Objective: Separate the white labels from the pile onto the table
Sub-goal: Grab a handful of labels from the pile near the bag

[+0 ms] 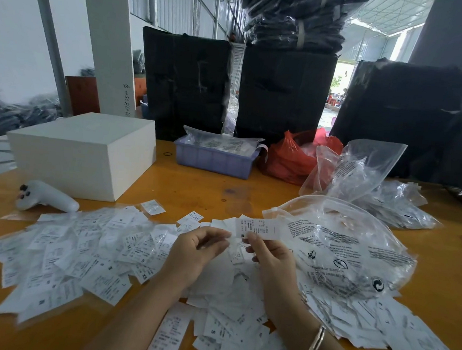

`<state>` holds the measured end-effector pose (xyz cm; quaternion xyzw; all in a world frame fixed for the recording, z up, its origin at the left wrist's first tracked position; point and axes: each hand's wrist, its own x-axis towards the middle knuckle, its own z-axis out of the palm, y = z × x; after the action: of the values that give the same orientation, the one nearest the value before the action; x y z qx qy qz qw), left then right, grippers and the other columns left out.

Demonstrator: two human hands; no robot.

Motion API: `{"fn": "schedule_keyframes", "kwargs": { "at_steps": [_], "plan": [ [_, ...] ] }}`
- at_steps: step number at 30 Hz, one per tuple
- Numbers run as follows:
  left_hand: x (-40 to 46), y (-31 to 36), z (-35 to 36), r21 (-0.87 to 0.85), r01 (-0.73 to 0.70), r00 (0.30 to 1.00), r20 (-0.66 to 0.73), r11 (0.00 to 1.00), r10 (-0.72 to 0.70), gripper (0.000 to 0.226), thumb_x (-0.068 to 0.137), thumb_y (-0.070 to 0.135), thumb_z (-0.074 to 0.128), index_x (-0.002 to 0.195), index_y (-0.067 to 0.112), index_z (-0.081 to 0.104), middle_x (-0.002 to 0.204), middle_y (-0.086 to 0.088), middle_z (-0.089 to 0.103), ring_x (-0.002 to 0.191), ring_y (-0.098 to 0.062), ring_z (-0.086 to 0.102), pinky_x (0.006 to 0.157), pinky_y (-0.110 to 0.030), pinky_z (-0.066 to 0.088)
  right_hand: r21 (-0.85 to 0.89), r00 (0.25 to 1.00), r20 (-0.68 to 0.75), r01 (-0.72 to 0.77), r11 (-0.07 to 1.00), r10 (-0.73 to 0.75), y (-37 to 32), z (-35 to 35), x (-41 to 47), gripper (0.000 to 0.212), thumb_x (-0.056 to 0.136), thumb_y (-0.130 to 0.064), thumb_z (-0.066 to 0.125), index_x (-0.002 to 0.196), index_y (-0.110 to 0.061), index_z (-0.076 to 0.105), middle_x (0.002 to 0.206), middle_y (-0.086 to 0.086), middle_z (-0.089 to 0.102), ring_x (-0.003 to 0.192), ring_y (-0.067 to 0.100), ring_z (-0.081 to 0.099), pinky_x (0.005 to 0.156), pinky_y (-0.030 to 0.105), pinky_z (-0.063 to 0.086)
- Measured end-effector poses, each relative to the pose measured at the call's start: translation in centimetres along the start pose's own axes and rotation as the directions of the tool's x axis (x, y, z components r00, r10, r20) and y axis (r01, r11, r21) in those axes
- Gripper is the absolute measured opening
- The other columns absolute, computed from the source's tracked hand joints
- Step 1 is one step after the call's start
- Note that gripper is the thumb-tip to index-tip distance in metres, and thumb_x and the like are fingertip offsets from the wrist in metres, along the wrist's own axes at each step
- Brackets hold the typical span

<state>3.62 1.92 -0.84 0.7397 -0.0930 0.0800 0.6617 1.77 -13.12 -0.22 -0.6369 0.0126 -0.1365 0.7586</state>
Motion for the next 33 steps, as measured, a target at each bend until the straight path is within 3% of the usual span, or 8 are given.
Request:
{"fn": "schedule_keyframes", "kwargs": {
  "at_steps": [4,8,12,16,22,25,28,33],
  "plan": [
    [-0.10,0.10,-0.03,0.026,0.000,1.000,-0.030,1.000,0.001,0.016,0.083,0.020,0.071,0.081,0.036,0.072,0.087,0.022,0.072,0.087,0.005,0.065,0.066,-0.007,0.048,-0.133,0.997,0.030,0.072,0.989,-0.068,-0.06,0.16,-0.06,0.023,0.083,-0.019,0.070,0.061,-0.022,0.072,0.061,-0.002,0.068,0.054,0.002,0.058,0.050,0.011,0.043],
    [-0.14,0.12,-0.08,0.013,-0.021,0.999,-0.032,1.000,0.021,0.016,0.086,0.017,0.068,0.088,0.033,0.071,0.084,0.020,0.072,0.080,0.004,0.066,0.064,-0.007,0.048,-0.270,0.990,0.083,0.132,0.954,-0.113,0.15,-0.02,0.06,0.030,0.086,-0.018,0.067,0.062,-0.001,0.065,0.045,-0.007,0.048,0.043,0.005,0.038,0.045,0.017,0.031],
    [-0.09,0.07,-0.08,0.027,-0.027,0.999,-0.033,0.999,0.027,0.010,0.088,0.021,0.065,0.088,0.030,0.070,0.082,0.015,0.072,0.076,0.002,0.065,0.065,-0.009,0.049,-0.287,0.990,0.112,0.115,0.951,-0.086,0.35,-0.24,0.10,0.040,0.086,-0.017,0.068,0.052,-0.002,0.052,0.039,-0.012,0.033,0.039,0.006,0.029,0.040,0.016,0.024],
    [-0.13,0.12,-0.13,0.029,-0.022,0.999,-0.023,0.999,0.023,0.007,0.089,0.024,0.062,0.087,0.027,0.069,0.079,0.015,0.072,0.074,0.001,0.065,0.065,-0.010,0.050,-0.258,0.993,0.106,0.075,0.963,-0.049,0.52,-0.24,0.20,0.040,0.084,-0.020,0.069,0.064,0.011,0.052,0.045,-0.002,0.036,0.044,0.016,0.034,0.041,0.021,0.026],
    [-0.28,0.27,0.06,0.011,0.014,0.999,0.034,1.000,-0.014,0.005,0.084,0.016,0.070,0.087,0.021,0.071,0.075,0.006,0.074,0.067,-0.001,0.067,0.062,-0.007,0.047,-0.372,0.986,0.145,0.129,0.919,-0.079,0.62,-0.35,0.21,0.031,0.083,-0.018,0.069,0.058,-0.004,0.058,0.044,-0.008,0.047,0.041,0.006,0.042,0.040,0.016,0.032],
    [-0.34,0.35,0.31,0.003,0.029,0.999,0.040,1.000,-0.029,0.006,0.081,0.016,0.072,0.087,0.018,0.071,0.075,0.006,0.074,0.067,-0.002,0.068,0.062,-0.006,0.047,-0.294,0.980,0.095,0.195,0.936,-0.175,0.47,-0.36,0.19,0.004,0.088,-0.017,0.064,0.091,-0.019,0.065,0.063,0.002,0.061,0.060,0.012,0.059,0.055,0.019,0.046],
    [-0.08,0.43,0.32,-0.015,0.043,0.999,0.003,0.999,-0.043,0.006,0.080,0.016,0.073,0.086,0.016,0.072,0.073,0.005,0.074,0.067,-0.002,0.067,0.064,-0.008,0.048,-0.255,0.967,0.012,0.248,0.935,-0.253,0.34,-0.69,0.47,0.017,0.091,-0.012,0.060,0.096,-0.029,0.062,0.072,-0.002,0.068,0.066,0.010,0.064,0.060,0.017,0.048],
    [-0.42,0.34,0.19,-0.002,0.036,0.999,0.023,0.999,-0.036,0.011,0.075,0.029,0.074,0.084,0.022,0.072,0.078,0.009,0.074,0.073,-0.002,0.068,0.063,-0.010,0.049,-0.443,0.952,0.151,0.307,0.842,-0.267,0.51,-0.24,-0.12,0.027,0.087,-0.011,0.065,0.082,-0.037,0.064,0.072,-0.016,0.068,0.067,0.008,0.064,0.058,0.016,0.048]
  ]
}}
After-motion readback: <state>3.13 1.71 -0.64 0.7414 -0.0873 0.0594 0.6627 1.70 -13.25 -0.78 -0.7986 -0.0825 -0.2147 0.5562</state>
